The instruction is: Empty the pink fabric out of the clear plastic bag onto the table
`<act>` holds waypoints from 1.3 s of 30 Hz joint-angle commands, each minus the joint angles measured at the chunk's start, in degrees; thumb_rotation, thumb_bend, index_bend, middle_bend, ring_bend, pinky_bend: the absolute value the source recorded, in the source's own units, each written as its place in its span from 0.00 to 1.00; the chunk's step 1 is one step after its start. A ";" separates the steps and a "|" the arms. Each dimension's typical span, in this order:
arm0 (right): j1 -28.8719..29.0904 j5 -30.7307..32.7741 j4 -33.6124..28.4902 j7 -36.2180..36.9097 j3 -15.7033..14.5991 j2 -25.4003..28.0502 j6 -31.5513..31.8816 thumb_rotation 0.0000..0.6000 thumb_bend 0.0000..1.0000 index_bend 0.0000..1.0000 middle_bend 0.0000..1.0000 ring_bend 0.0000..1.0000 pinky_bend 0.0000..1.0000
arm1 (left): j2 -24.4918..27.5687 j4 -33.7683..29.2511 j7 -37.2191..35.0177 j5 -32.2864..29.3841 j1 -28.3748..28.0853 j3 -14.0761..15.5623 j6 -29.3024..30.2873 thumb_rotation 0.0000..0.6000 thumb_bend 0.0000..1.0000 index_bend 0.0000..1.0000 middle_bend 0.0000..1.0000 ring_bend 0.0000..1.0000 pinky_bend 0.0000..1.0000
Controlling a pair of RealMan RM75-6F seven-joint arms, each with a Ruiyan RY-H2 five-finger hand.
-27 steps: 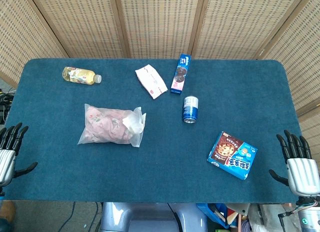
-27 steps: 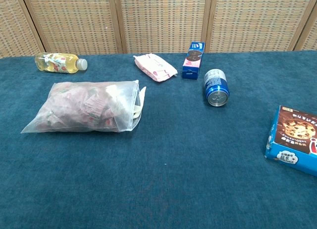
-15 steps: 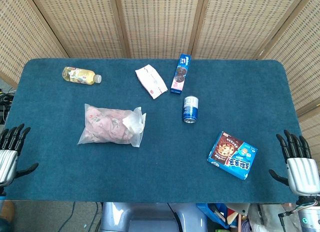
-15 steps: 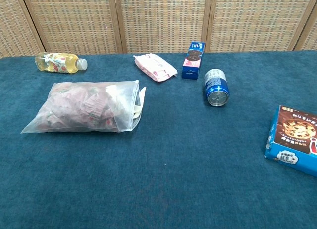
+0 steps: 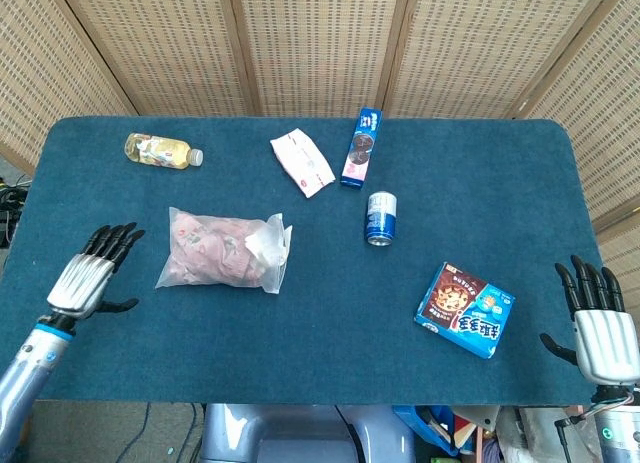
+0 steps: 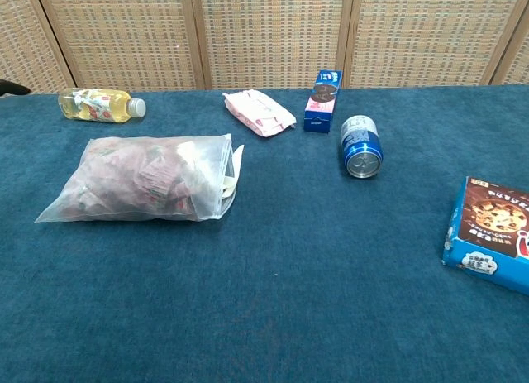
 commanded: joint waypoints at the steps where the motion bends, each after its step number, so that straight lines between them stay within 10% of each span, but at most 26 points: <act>1: 0.16 0.76 0.14 -0.35 0.35 -0.10 -0.35 1.00 0.00 0.00 0.00 0.00 0.00 | -3.67 3.92 -2.17 -1.18 -6.25 -1.52 -7.90 1.00 0.15 0.00 0.00 0.00 0.00; 29: 0.75 8.07 4.28 2.13 2.74 -0.47 -3.71 1.00 0.00 0.00 0.00 0.00 0.00 | -21.42 24.12 -5.45 -6.89 -20.69 -1.79 -24.66 1.00 0.15 0.00 0.01 0.01 0.08; 39: 0.79 8.23 4.48 2.52 2.71 -0.43 -3.90 1.00 0.00 0.00 0.00 0.00 0.00 | -23.79 26.29 -11.62 -6.45 -20.99 -2.04 -21.56 1.00 0.16 0.48 0.52 0.48 0.54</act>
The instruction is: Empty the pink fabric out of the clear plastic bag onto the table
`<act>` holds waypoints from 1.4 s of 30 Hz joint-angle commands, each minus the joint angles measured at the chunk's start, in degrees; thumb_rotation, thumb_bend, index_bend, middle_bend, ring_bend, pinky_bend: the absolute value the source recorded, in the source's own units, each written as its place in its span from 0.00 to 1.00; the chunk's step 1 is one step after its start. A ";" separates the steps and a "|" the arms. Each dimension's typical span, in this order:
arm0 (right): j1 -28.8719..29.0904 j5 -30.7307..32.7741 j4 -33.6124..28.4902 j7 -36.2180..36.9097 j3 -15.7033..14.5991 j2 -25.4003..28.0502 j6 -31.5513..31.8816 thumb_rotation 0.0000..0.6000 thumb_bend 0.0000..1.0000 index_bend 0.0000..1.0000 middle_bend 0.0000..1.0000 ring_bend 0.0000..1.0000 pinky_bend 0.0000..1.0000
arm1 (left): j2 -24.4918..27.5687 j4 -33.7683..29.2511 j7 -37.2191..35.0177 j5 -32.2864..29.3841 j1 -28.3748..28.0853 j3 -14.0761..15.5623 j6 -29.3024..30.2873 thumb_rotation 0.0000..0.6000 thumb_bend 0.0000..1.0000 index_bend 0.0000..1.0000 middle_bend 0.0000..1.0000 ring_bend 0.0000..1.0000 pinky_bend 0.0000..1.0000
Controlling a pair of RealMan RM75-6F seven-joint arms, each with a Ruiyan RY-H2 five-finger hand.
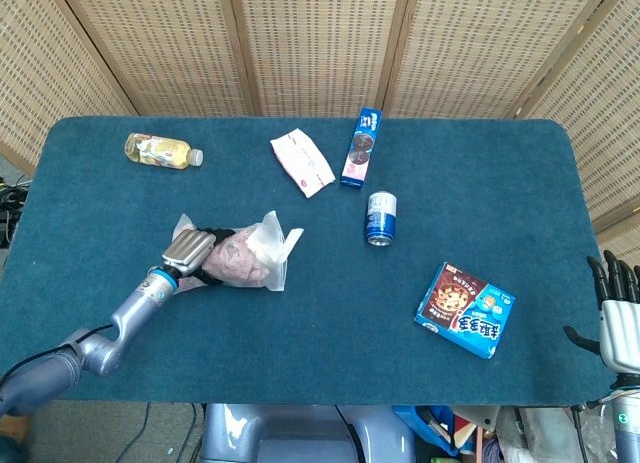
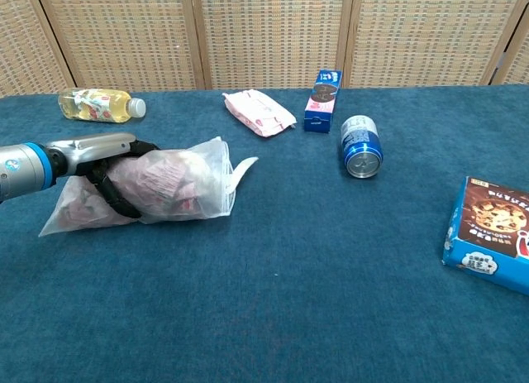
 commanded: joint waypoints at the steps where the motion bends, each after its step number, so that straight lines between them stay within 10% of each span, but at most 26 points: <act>1: 0.03 -0.05 -0.01 -0.02 -0.05 -0.01 -0.04 1.00 0.00 0.00 0.00 0.00 0.00 | -1.05 1.15 -2.59 1.35 0.45 0.01 3.91 1.00 0.17 0.51 0.54 0.49 0.55; 19: 4.06 -6.62 -3.18 16.71 0.69 6.35 -3.97 1.00 0.00 0.01 0.00 0.00 0.00 | -8.42 10.39 -22.66 11.41 1.18 -1.57 32.83 1.00 0.18 0.54 0.55 0.50 0.56; 42: 20.65 0.82 -21.05 29.81 10.27 23.51 -24.67 1.00 0.00 0.26 0.30 0.16 0.09 | -19.64 19.29 -23.67 10.72 -12.64 -7.27 35.32 1.00 0.18 0.54 0.55 0.50 0.56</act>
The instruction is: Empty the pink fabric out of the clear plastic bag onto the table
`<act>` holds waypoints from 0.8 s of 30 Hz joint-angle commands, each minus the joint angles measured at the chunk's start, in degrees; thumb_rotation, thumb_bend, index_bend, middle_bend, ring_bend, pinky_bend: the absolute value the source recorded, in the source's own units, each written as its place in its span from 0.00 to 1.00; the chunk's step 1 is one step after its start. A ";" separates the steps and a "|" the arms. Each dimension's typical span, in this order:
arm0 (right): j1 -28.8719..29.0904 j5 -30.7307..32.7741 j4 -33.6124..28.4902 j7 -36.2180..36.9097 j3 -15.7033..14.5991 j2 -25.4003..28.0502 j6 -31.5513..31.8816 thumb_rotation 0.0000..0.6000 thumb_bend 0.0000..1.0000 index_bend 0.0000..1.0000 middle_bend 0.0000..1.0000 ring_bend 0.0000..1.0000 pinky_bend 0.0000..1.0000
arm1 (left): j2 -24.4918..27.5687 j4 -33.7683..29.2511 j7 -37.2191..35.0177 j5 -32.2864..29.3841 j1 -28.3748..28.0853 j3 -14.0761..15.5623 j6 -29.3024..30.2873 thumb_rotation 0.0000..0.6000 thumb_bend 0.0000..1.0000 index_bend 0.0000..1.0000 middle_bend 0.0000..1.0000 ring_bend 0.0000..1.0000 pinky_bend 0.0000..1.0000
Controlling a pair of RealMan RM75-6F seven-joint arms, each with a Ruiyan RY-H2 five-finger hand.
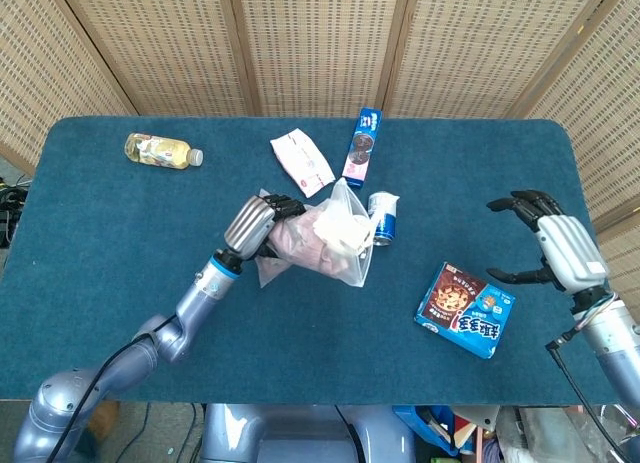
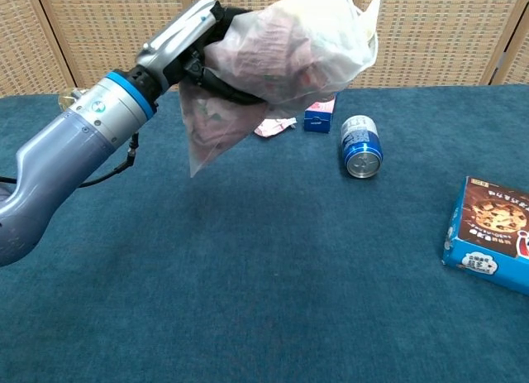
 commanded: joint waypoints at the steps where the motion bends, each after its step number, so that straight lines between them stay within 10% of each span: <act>1: 1.74 2.34 -2.38 -0.31 1.73 1.46 -1.64 1.00 0.00 0.26 0.31 0.16 0.09 | -0.33 0.72 0.18 -0.11 -1.96 -0.95 0.25 1.00 0.18 0.54 0.55 0.50 0.56; 24: 10.90 15.19 -10.57 -7.36 5.77 1.30 -7.55 1.00 0.00 0.32 0.37 0.22 0.13 | -1.31 1.41 0.83 -3.48 -8.19 -3.19 -0.86 1.00 0.18 0.54 0.55 0.50 0.56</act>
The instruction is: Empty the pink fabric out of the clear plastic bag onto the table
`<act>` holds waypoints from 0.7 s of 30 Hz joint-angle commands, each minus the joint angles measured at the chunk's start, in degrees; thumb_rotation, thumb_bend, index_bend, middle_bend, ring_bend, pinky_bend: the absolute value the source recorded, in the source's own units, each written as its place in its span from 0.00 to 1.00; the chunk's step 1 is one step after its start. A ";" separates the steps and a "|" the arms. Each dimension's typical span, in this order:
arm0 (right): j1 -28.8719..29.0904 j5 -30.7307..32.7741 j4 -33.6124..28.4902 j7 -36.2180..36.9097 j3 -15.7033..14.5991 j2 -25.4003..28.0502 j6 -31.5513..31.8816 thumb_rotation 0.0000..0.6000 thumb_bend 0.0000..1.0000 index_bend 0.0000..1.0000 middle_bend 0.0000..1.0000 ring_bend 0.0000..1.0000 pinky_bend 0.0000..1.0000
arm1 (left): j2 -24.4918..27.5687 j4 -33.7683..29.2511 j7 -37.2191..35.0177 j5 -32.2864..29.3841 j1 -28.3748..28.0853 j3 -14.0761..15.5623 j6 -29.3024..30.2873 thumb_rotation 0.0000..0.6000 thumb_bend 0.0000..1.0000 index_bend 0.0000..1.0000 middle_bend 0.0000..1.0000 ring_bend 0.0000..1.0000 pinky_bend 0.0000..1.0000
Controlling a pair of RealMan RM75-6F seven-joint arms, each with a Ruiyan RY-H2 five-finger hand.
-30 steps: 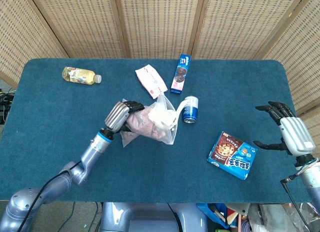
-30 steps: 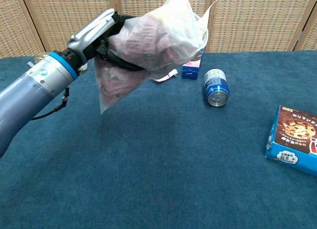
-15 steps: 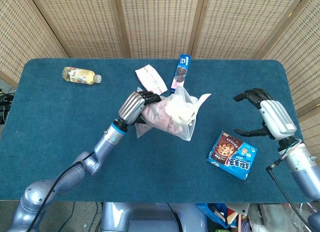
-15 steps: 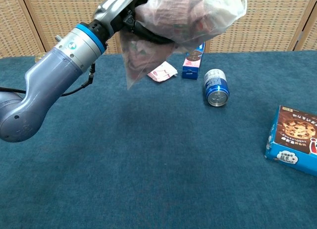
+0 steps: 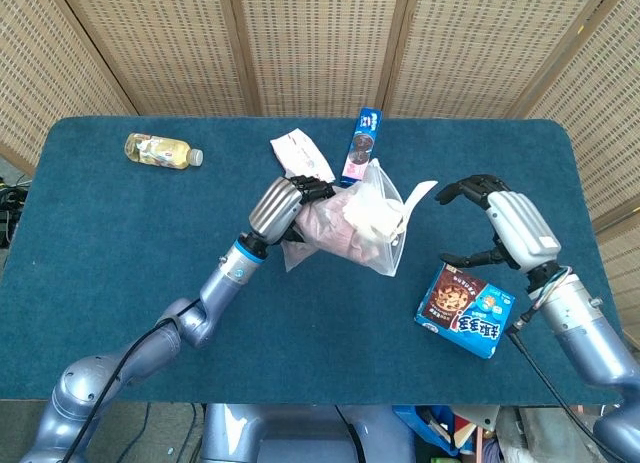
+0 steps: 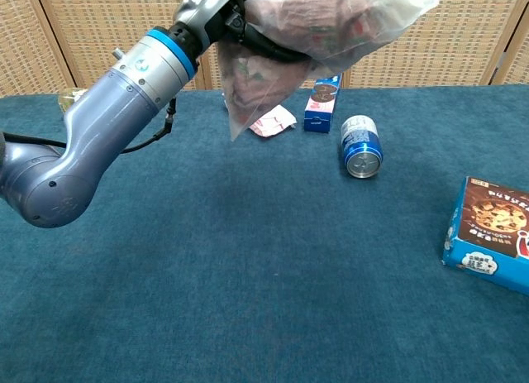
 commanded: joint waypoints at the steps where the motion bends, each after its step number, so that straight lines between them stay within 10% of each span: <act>1: 1.95 2.57 -0.37 -2.44 0.54 -1.70 -0.66 1.00 0.00 0.32 0.37 0.22 0.13 | -0.26 0.17 0.15 -0.27 -0.37 -0.10 0.00 1.00 0.18 0.54 0.55 0.50 0.56; 21: 8.51 11.68 -2.27 -10.09 1.11 -6.58 -1.27 1.00 0.00 0.32 0.32 0.22 0.13 | -0.95 0.10 0.62 -2.50 -1.62 -0.30 -0.88 1.00 0.18 0.54 0.55 0.50 0.56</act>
